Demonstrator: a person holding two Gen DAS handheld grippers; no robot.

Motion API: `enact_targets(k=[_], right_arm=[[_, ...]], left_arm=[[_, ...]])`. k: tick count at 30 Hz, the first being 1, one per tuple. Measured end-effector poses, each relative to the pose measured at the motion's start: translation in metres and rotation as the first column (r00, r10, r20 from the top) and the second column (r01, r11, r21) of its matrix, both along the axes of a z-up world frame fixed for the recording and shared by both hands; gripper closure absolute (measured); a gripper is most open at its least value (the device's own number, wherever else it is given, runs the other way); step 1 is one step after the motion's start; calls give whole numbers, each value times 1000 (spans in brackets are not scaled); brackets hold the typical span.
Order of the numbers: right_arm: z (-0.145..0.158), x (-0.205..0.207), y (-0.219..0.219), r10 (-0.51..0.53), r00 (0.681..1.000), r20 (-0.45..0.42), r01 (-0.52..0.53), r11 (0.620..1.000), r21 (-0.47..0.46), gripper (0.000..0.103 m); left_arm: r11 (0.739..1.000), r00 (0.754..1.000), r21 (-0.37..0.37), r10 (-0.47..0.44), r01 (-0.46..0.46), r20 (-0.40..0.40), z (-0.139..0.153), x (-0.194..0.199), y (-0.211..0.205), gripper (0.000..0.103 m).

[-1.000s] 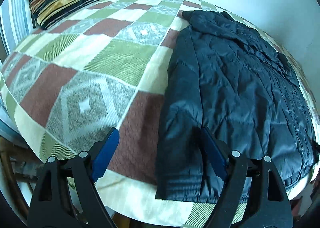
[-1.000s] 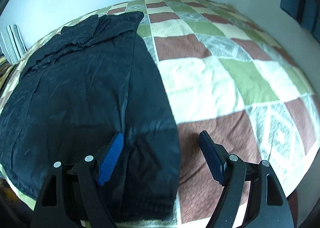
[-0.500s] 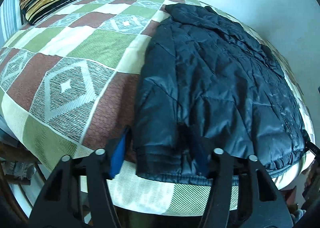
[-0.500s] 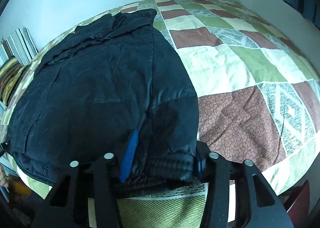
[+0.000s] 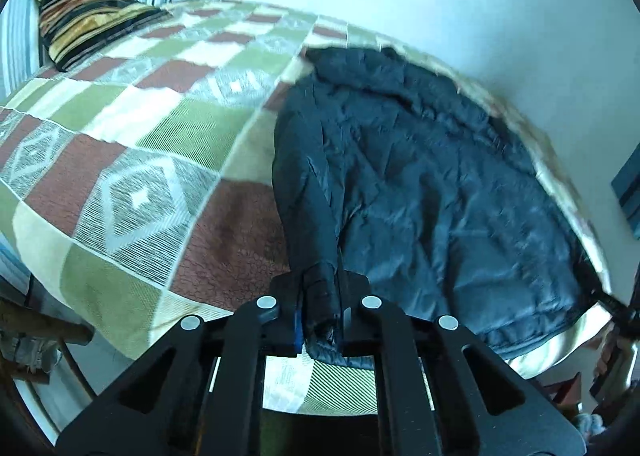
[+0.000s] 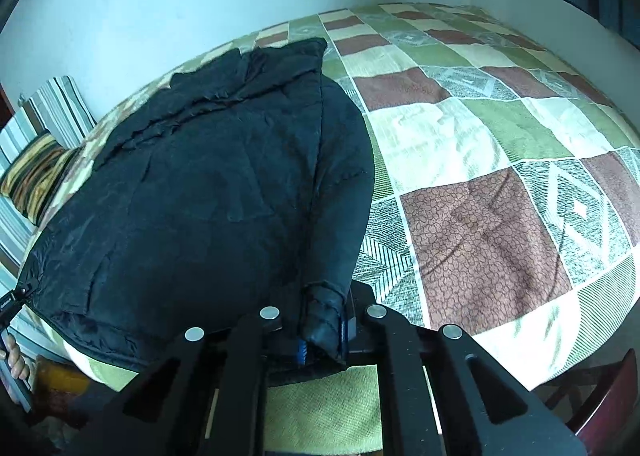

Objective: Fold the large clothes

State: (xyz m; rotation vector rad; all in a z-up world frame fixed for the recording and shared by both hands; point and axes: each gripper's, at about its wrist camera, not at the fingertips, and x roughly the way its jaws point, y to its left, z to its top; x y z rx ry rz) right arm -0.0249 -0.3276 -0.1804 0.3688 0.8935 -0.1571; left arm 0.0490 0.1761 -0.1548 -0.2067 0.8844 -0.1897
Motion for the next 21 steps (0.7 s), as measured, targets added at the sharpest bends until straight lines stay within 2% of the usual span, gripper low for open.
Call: enact_targets(k=[6,11,17,21], right_arm=[[24,2,-13,-3,997,77,-5,995,101,93],[52,23,-22,-3,988,156,-21,988,150,94],[72,75,-32,3,978,208,-38,986,164,94],[77,123,-40,-4,976,216,-36,983,181,94]], left_arm=[[996,997,-84,34,-29,65,35,11,9,94],[996,992,-82,38,-28,120,61,33,3,94],[998,986,-65,36,-25,165,82,82,-7,94],[998,984,-51,50,-42,169,85,130,-16,94]])
